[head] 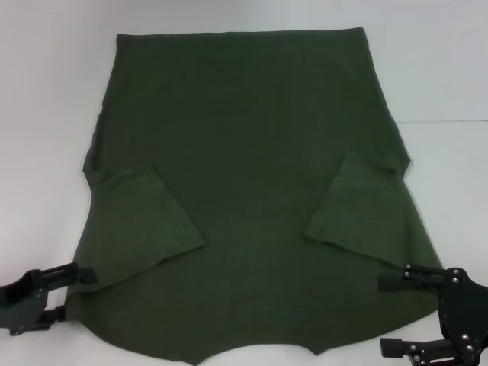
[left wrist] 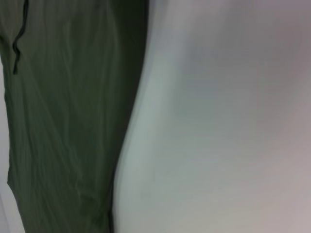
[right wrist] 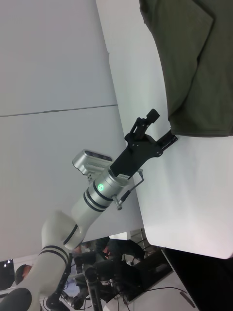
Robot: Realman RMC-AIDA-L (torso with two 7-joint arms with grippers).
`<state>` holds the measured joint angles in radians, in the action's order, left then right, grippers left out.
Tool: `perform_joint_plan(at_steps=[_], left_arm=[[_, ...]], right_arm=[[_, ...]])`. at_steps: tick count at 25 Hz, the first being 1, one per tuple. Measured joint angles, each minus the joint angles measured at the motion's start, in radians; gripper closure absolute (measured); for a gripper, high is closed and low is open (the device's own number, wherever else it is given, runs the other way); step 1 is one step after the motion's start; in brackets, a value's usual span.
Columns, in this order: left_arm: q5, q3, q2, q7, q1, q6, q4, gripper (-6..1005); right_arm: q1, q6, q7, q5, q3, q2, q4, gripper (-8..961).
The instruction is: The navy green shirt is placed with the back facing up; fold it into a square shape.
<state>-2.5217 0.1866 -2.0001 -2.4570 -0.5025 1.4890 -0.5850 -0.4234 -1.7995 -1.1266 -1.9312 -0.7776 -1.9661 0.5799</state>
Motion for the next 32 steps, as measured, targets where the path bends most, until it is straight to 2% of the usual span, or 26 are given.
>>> perform_joint_plan(at_steps=[14, 32], left_arm=[[0.003, -0.001, 0.001, 0.007, -0.070, -0.059, 0.061, 155], [-0.019, -0.003, 0.017, 0.000, -0.053, -0.036, 0.022, 195]], right_arm=[[0.000, -0.003, -0.011, 0.001, 0.000, -0.002, 0.000, 24], [-0.010, -0.003, -0.033, 0.002, 0.000, -0.002, 0.000, 24]])
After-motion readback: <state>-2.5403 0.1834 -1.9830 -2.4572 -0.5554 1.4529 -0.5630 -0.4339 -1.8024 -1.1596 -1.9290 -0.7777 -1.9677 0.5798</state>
